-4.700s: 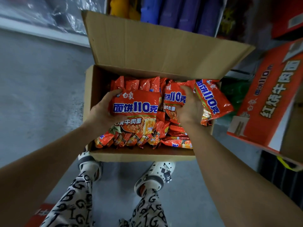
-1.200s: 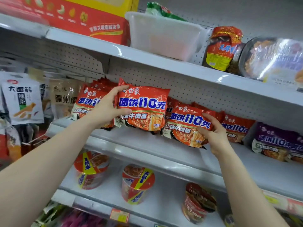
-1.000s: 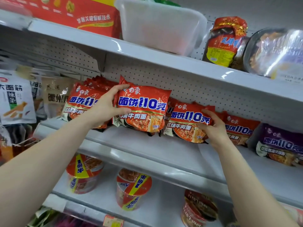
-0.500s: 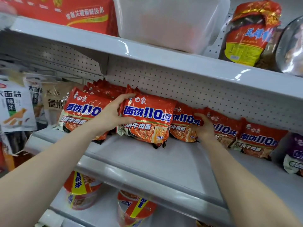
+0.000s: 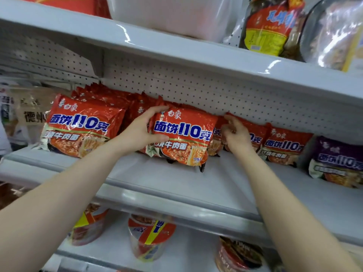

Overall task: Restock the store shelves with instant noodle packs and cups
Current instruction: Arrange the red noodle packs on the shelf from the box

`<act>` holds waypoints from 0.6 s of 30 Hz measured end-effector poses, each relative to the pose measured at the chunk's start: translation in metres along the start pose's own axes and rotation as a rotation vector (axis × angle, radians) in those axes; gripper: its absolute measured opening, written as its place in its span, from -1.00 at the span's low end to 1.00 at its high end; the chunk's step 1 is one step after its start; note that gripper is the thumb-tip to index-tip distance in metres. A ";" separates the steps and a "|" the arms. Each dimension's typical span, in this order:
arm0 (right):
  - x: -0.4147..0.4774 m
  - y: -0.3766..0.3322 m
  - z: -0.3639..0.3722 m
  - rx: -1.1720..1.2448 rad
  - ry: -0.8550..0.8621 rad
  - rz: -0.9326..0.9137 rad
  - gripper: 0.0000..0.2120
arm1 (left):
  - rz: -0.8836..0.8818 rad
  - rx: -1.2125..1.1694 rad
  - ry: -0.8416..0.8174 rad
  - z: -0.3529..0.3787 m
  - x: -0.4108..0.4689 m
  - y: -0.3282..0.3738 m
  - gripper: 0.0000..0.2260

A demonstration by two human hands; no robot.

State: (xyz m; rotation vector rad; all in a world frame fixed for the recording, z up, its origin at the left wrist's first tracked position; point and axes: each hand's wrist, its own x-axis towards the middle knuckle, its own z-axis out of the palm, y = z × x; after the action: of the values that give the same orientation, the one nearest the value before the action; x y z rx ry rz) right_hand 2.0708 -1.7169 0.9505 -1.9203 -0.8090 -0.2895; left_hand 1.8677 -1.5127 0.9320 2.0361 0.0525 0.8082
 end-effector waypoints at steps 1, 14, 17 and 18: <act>-0.011 -0.007 -0.006 0.102 -0.023 0.027 -0.62 | 0.008 -0.003 -0.007 0.007 0.001 0.002 -0.29; -0.062 0.017 -0.050 0.383 -0.122 0.308 -0.46 | 0.042 0.008 -0.137 0.090 0.017 0.019 -0.28; -0.054 0.020 -0.050 0.336 -0.103 0.329 -0.53 | 0.050 0.172 -0.096 0.100 0.019 0.020 -0.26; -0.049 0.021 -0.048 0.313 -0.101 0.336 -0.54 | 0.056 0.230 -0.080 0.101 0.019 0.019 -0.25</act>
State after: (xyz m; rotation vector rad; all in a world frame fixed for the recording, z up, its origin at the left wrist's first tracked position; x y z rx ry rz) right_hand 2.0545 -1.7849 0.9331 -1.7458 -0.5454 0.1333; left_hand 1.9346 -1.5921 0.9195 2.2945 0.0447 0.7840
